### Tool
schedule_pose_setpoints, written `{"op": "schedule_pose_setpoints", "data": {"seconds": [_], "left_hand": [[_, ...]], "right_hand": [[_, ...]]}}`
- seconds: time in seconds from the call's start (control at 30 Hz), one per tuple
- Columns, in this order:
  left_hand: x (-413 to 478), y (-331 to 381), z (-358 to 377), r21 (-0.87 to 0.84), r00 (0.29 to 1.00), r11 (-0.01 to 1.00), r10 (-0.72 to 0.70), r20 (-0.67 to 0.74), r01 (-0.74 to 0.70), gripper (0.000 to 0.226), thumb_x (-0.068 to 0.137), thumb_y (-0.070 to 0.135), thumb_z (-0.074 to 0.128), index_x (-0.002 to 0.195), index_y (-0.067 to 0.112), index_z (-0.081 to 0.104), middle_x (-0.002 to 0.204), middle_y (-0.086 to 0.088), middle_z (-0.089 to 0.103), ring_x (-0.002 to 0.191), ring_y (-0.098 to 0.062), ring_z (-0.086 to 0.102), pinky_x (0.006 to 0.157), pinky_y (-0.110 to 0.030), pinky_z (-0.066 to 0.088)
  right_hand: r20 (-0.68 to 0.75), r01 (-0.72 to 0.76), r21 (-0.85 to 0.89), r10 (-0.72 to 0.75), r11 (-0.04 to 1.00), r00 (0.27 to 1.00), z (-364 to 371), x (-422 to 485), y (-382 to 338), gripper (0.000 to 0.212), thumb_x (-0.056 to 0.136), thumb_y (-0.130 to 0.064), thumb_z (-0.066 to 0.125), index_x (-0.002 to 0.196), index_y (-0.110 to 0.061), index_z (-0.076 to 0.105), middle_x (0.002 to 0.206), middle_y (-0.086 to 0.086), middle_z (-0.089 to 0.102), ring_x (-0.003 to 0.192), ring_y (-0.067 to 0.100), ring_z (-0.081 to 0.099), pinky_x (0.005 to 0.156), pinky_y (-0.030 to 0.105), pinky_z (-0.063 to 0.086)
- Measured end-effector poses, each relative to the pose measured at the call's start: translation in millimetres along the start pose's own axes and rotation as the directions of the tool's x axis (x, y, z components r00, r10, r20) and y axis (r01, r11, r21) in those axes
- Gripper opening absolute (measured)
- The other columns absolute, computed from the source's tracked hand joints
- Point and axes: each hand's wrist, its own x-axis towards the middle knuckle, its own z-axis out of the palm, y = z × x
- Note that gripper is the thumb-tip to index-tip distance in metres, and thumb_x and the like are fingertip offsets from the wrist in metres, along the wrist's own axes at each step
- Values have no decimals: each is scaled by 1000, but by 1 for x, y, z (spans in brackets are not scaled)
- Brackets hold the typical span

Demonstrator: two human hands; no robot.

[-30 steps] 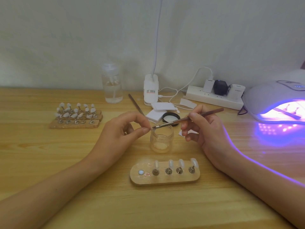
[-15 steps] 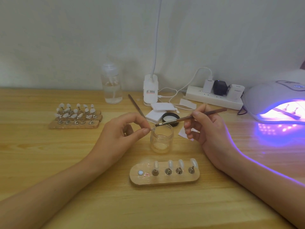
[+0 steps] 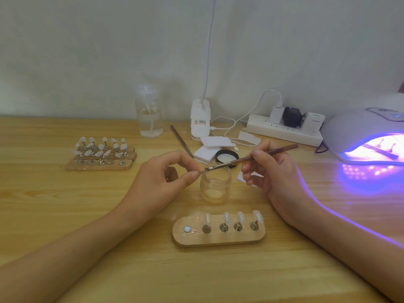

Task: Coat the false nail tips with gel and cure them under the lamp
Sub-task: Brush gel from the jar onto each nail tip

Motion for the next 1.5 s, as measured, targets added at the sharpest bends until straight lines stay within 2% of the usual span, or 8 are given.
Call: {"op": "schedule_pose_setpoints", "data": {"seconds": [0.1, 0.27, 0.63, 0.8, 1.0, 1.17, 1.37, 1.5], "left_hand": [[0, 0, 0, -6, 1000, 1000, -6, 3, 6, 8, 86, 14, 73, 80, 19, 69, 59, 20, 56, 49, -5, 37, 50, -12, 32], [0, 0, 0, -5, 1000, 1000, -7, 4, 7, 8, 86, 13, 73, 80, 17, 69, 55, 24, 56, 47, -3, 37, 47, -11, 31], [0, -1, 1, -24, 999, 999, -42, 8, 42, 10, 86, 16, 73, 78, 20, 69, 54, 18, 54, 47, -4, 37, 47, -12, 31], [0, -3, 0, -29, 999, 999, -42, 13, 42, 9, 86, 17, 72, 79, 20, 68, 56, 21, 55, 47, -2, 37, 47, -9, 31], [1, -4, 1, -28, 999, 999, -36, 14, 36, 10, 86, 17, 72, 78, 22, 68, 56, 21, 56, 47, -3, 37, 46, -10, 31], [0, -4, 1, -22, 999, 999, -31, 17, 32, 10, 87, 18, 72, 78, 21, 68, 55, 20, 55, 46, -3, 36, 47, -10, 31], [1, -4, 0, -26, 999, 999, -31, 22, 31, 10, 87, 19, 72, 79, 23, 69, 70, 19, 64, 48, -3, 40, 47, -12, 34], [1, -4, 1, -22, 1000, 999, -24, 19, 25, 10, 87, 16, 72, 79, 21, 68, 63, 23, 60, 46, -2, 38, 47, -9, 32]], "right_hand": [[-38, -13, 10, 13, 1000, 999, -2, 1, 1, 19, 100, -11, 51, 80, -13, 51, 66, 5, 64, 58, 14, 60, 52, 22, 49], [18, 21, 29, -22, 999, 1000, 0, 1, -1, 13, 92, -19, 56, 81, -13, 52, 68, 6, 64, 60, 15, 61, 53, 23, 50], [21, 29, 23, -30, 999, 999, 0, 0, 0, 14, 92, -19, 55, 80, -12, 52, 66, 5, 63, 59, 15, 60, 52, 23, 49], [-35, 12, 3, -12, 1000, 999, -1, 1, 1, 21, 100, -9, 49, 80, -12, 51, 65, 5, 63, 58, 15, 59, 52, 23, 49], [25, 41, 1, -41, 999, 999, 1, 0, -1, 14, 91, -19, 55, 81, -11, 50, 65, 5, 63, 59, 16, 60, 52, 23, 49], [-40, 22, -27, -23, 999, 999, -1, 0, 0, 21, 100, -7, 49, 80, -11, 51, 64, 4, 63, 59, 15, 60, 52, 23, 49], [19, 67, 12, -67, 998, 998, 3, 0, -3, 12, 90, -19, 54, 81, -12, 53, 66, 4, 64, 60, 15, 60, 53, 23, 49], [2, 53, -30, -53, 998, 999, 2, -1, -2, 15, 90, -20, 56, 83, -9, 49, 65, 4, 63, 60, 16, 61, 52, 23, 49]]}}
